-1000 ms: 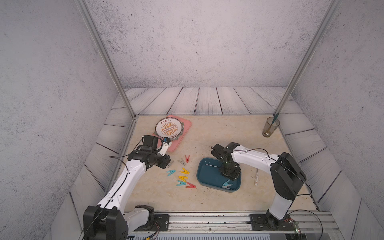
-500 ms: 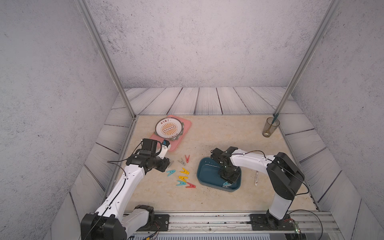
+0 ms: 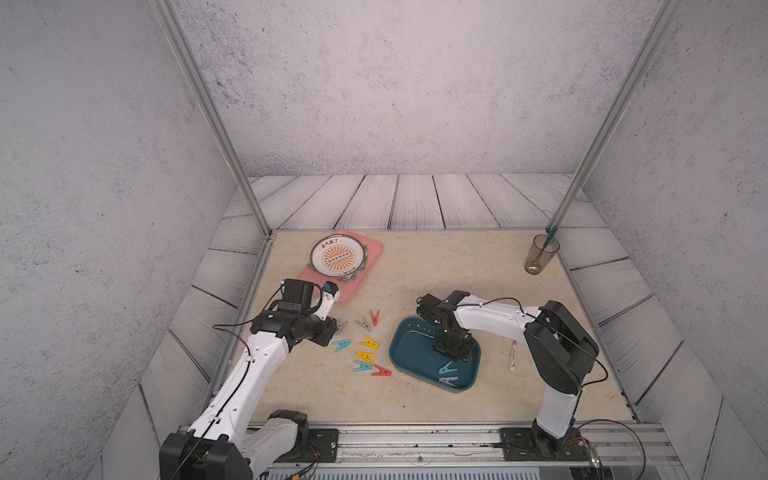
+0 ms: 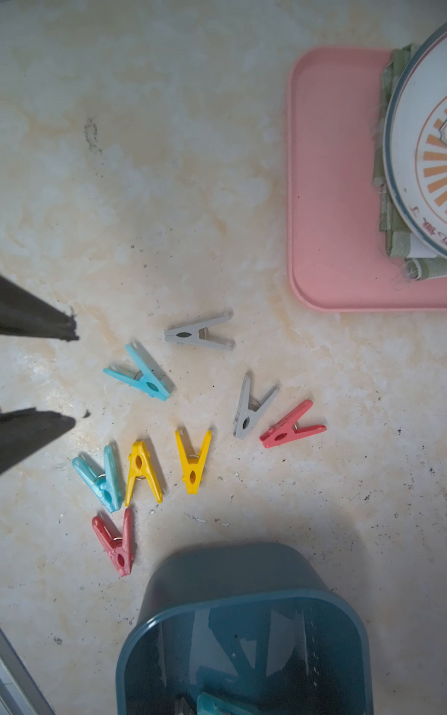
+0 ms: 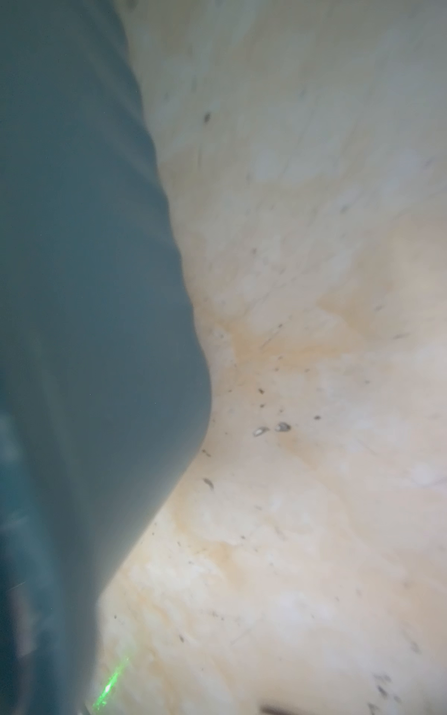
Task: Take the clothespins out of the storage box
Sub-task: Pick up the clothespin from the storage box, then place the clothespin at the center of the board.
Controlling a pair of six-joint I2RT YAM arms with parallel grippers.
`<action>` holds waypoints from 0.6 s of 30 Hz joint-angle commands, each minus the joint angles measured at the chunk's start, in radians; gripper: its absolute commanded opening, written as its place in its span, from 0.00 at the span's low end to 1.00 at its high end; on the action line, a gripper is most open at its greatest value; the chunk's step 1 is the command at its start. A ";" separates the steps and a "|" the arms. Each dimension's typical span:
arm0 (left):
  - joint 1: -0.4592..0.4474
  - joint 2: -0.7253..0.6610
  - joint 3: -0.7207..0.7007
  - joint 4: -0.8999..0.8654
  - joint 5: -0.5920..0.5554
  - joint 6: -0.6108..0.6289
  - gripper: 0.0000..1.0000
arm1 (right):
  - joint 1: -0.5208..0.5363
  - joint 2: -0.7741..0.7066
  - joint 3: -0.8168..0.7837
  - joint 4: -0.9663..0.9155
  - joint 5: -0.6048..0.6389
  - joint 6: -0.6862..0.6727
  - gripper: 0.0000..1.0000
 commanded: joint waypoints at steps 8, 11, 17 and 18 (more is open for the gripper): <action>0.005 -0.022 0.000 -0.026 -0.032 0.024 0.37 | 0.005 -0.091 0.147 -0.012 0.057 -0.295 0.00; 0.013 -0.028 0.001 -0.029 -0.030 0.027 0.37 | 0.003 -0.074 0.221 0.060 -0.014 -0.414 0.00; 0.032 -0.040 0.005 -0.046 -0.020 0.046 0.37 | 0.005 0.068 0.486 0.103 -0.126 -0.577 0.00; 0.033 -0.042 0.007 -0.046 -0.017 0.051 0.37 | 0.004 0.098 0.531 0.103 -0.127 -0.596 0.00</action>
